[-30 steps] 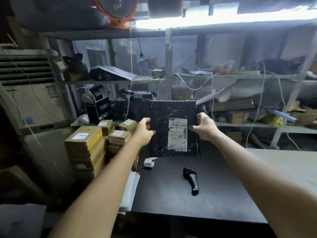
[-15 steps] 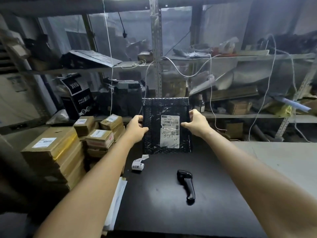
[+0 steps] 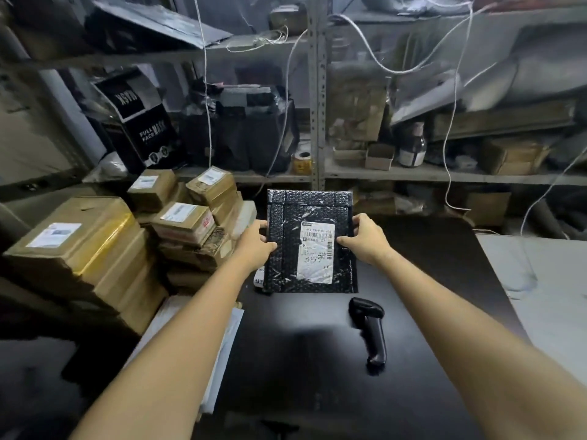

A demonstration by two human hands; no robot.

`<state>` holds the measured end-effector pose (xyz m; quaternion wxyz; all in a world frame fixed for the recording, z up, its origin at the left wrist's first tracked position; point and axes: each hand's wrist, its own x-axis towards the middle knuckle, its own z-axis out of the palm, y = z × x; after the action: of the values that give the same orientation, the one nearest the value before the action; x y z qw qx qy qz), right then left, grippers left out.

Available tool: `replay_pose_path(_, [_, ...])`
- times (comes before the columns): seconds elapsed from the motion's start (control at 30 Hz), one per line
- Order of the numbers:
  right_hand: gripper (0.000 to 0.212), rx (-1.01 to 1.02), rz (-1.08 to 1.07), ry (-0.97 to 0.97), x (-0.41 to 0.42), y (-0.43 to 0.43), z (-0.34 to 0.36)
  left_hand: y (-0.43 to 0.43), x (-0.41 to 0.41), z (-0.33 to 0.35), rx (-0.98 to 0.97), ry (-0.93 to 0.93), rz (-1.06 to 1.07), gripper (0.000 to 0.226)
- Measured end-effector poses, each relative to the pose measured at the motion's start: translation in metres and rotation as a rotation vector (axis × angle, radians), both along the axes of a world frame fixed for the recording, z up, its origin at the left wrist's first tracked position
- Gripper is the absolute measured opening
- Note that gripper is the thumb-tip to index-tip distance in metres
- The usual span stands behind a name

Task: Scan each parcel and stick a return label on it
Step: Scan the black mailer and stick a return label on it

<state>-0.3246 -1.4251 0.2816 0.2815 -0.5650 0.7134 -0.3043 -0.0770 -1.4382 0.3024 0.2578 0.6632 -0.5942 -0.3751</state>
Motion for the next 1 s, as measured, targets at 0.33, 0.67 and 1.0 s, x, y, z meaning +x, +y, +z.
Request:
replay_pose_path(0.33, [0.052, 0.237, -0.066, -0.008, 0.038, 0.013, -0.137, -0.012, 0.037, -0.148, 0.190, -0.065, -0.095, 0.048])
replay_pose_path(0.67, [0.043, 0.376, -0.126, -0.064, 0.036, 0.029, -0.215, -0.008, 0.033, -0.238, 0.331, -0.097, -0.141, 0.052])
replay_pose_path(1.0, [0.051, 0.400, -0.137, 0.026, -0.013, 0.027, -0.220, -0.009, -0.018, -0.253, 0.376, 0.056, -0.155, 0.050])
